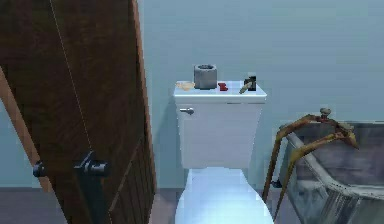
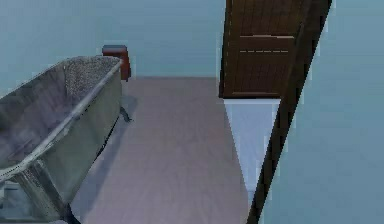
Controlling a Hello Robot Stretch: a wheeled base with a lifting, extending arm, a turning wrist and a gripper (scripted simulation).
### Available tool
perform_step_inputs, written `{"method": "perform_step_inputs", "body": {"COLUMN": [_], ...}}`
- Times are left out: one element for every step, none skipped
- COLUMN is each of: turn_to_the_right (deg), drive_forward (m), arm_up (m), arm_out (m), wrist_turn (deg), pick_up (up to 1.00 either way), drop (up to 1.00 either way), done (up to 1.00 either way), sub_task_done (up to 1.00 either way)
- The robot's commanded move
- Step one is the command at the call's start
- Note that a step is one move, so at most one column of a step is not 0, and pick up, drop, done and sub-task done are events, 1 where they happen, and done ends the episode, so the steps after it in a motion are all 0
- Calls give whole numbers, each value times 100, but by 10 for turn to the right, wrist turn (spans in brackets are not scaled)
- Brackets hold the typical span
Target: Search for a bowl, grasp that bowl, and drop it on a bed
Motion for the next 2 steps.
{"method": "perform_step_inputs", "body": {"turn_to_the_right": [0,-450], "drive_forward": [15,0], "arm_up": [0,0], "arm_out": [0,0], "wrist_turn": [0,0], "pick_up": [0,0], "drop": [0,0], "done": [0,0], "sub_task_done": [0,0]}}
